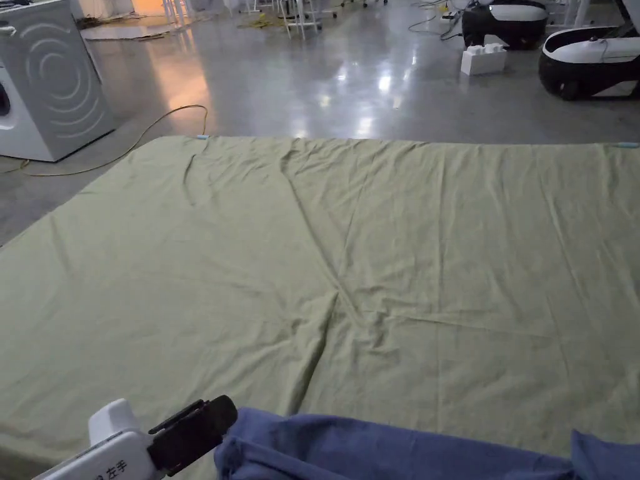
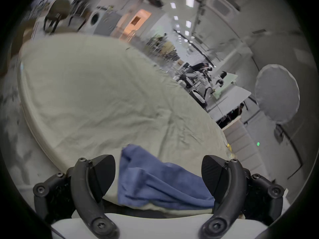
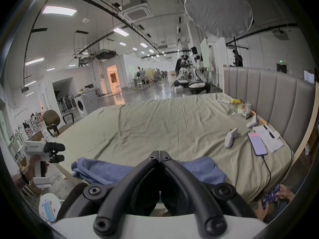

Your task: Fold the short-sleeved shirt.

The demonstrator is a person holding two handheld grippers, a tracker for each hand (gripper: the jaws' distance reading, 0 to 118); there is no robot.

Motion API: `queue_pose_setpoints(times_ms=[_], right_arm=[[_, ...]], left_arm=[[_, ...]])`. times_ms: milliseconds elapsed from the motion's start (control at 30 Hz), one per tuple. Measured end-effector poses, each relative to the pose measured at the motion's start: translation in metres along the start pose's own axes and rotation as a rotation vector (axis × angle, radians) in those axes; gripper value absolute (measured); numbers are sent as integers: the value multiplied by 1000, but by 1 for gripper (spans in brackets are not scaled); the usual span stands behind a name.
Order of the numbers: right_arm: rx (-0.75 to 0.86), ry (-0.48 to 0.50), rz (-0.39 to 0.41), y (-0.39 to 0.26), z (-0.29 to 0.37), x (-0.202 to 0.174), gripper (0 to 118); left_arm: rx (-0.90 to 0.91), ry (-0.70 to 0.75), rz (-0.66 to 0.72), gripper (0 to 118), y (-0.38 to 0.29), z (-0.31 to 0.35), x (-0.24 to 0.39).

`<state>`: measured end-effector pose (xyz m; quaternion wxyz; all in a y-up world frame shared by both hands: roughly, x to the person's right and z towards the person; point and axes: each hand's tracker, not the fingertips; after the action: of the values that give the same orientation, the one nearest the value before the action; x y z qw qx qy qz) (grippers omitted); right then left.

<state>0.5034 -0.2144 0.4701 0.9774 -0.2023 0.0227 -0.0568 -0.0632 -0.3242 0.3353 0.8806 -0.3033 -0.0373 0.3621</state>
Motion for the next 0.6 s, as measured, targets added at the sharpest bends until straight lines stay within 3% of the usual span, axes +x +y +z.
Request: queue_pose_setpoints(times_ms=[200,300,367,400,433,467,500,533,600], right_arm=[[-45,-7,3,-10,-7,2,0],[-71,0,15,-16,-7,0,0],[-88,2,20,-20,-7,-2,0],[-98,7,22,-20,-6,-4,0],[-106,7,27,-21,-6,-6,0],[-112,4,33,-22,-6,-7,0],[-116,-1,42,-23,-5,-8,0],[-115,-4,50,-23,-3,-9,0],[-115,-6,61,-23,-1,-9,0]], left_arm=[[-132,-97,275,103,-19,-57,-52],[-109,-233,307,99,-27,-61,-38],[-187,-240,336,80,-33,-72,-30],[-187,-218,321,59,-37,-76,-26],[-206,-194,290,50,-35,-83,-24],[-222,-191,281,50,-36,-86,-23],[-242,-205,273,20,-36,-90,-21],[-221,-202,263,14,-34,-89,-17],[-178,-173,243,13,-22,-88,-15]])
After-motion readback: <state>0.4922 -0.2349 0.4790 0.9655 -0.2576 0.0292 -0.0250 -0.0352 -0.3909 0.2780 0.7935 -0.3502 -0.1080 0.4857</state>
